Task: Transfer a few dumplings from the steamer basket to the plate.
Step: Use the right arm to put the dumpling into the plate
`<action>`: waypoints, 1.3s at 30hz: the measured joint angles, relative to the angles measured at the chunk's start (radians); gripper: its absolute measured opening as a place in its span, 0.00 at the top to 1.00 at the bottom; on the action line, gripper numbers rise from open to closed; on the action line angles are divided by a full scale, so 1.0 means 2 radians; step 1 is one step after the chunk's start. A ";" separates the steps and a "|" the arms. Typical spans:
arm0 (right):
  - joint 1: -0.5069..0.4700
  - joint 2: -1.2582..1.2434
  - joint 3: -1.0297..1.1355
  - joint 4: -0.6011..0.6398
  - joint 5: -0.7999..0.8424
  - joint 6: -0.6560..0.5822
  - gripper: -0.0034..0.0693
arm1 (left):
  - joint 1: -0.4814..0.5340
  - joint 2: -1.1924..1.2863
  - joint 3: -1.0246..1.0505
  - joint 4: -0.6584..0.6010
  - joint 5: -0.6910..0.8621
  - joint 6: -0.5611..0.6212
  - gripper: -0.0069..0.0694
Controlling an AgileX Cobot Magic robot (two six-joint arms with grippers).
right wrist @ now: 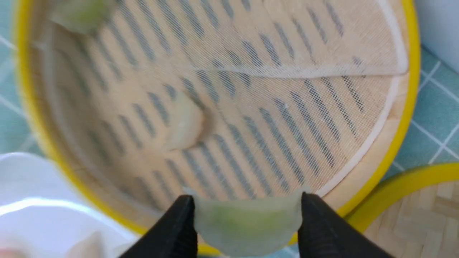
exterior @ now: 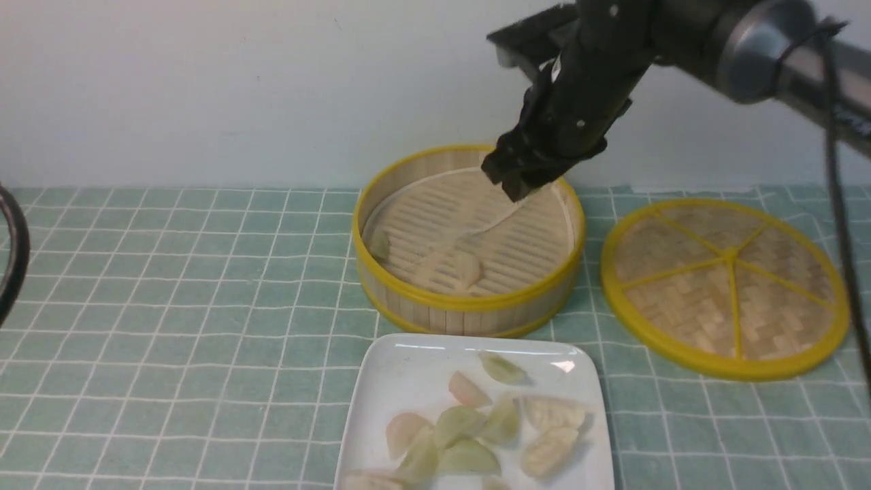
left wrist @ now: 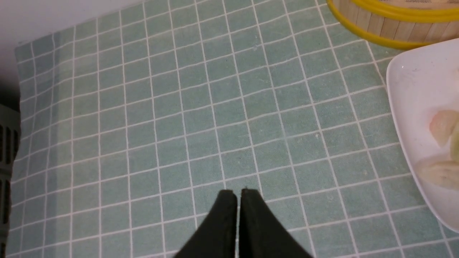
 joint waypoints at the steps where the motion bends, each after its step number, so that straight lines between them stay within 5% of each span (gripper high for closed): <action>1: 0.000 -0.027 0.023 0.015 0.000 0.001 0.49 | 0.000 0.000 0.000 0.000 0.000 0.000 0.92; 12: 0.058 -0.155 0.312 0.091 -0.025 -0.019 0.49 | 0.000 0.000 0.000 -0.023 0.000 -0.005 0.92; 22: 0.085 -0.108 0.376 0.090 -0.144 -0.019 0.49 | 0.000 0.000 0.000 -0.027 0.000 -0.005 0.92; 31: 0.085 -0.118 0.368 0.083 -0.132 0.012 0.25 | 0.000 0.000 0.000 -0.027 0.000 -0.001 0.92; 35: 0.085 -0.176 0.358 0.080 -0.107 0.028 0.39 | 0.000 0.000 0.000 -0.027 0.000 -0.001 0.92; 39: 0.085 -0.310 0.356 0.062 -0.100 0.045 0.78 | 0.000 0.000 0.000 -0.027 -0.005 0.000 0.92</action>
